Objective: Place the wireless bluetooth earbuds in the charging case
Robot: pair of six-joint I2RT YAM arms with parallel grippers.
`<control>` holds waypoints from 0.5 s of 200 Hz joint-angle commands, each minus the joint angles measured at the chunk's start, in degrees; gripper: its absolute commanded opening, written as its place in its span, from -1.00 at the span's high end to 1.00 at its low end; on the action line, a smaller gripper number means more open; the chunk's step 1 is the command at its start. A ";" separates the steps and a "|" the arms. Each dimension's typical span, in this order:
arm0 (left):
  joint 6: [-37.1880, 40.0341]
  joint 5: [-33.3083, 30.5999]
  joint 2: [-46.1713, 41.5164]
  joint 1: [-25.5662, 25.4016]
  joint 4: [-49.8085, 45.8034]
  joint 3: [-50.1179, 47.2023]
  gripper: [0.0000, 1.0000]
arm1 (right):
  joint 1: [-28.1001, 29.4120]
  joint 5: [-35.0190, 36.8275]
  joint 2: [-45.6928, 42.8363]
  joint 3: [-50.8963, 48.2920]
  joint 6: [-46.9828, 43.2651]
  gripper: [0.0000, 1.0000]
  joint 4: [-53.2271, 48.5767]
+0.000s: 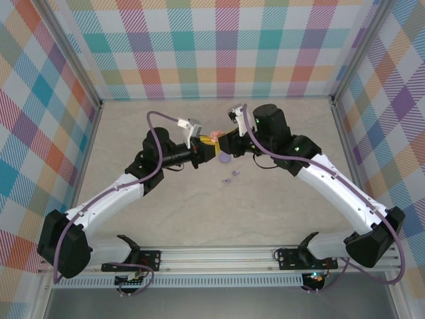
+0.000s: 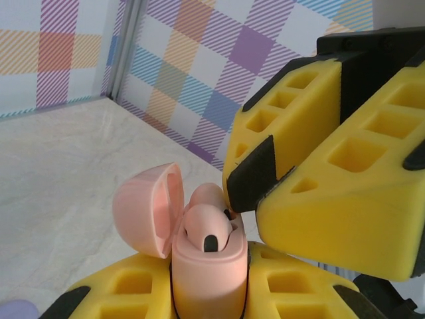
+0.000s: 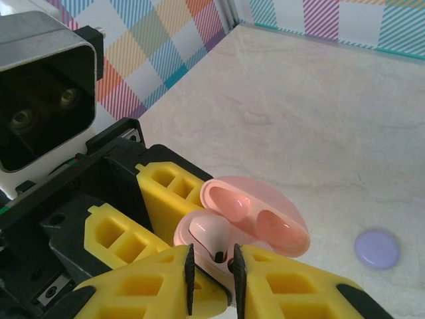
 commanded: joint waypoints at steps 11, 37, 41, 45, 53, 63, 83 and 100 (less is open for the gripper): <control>1.74 2.54 0.26 -1.44 0.43 2.28 0.81 | -0.10 -1.21 0.39 1.71 0.09 0.51 1.02; 2.28 0.56 -0.32 -1.44 0.06 1.69 0.81 | -0.08 0.97 -1.35 0.74 0.26 0.49 1.81; 2.30 0.55 -0.36 -1.44 -0.01 1.75 0.81 | -0.16 1.59 -1.68 0.59 0.26 0.49 1.78; 2.38 0.59 -0.34 -1.44 -0.17 1.83 0.81 | -0.12 2.37 -2.05 0.40 0.27 0.49 1.77; 2.46 0.80 -0.42 -1.44 -0.49 1.86 0.81 | -0.17 4.15 -2.72 0.15 0.29 0.49 1.56; 2.69 1.19 -0.51 -1.44 -0.96 2.02 0.81 | -0.53 6.16 -3.40 -0.07 0.48 0.49 1.00; 3.07 1.92 -1.00 -1.42 -1.08 2.07 0.81 | -2.73 6.30 -4.55 -0.89 1.35 0.49 0.29; 3.34 2.56 -1.40 -1.44 -0.86 2.18 0.81 | -5.06 4.40 -5.14 -1.84 2.02 0.49 0.24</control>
